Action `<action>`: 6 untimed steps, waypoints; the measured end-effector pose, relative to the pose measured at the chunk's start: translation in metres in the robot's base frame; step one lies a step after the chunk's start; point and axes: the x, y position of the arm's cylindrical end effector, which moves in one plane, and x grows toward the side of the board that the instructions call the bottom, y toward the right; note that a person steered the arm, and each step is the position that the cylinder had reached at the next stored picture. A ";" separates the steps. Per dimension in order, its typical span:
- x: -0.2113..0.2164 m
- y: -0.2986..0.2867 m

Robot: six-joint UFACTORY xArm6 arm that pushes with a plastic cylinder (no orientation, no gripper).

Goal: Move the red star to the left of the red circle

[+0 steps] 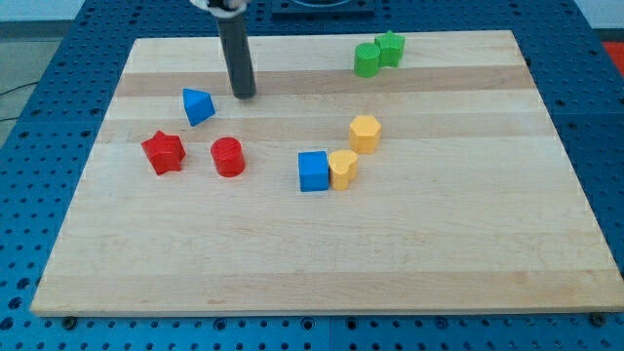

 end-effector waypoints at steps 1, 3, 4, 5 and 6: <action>0.006 -0.089; 0.057 -0.036; 0.098 0.015; 0.109 0.094; 0.098 0.026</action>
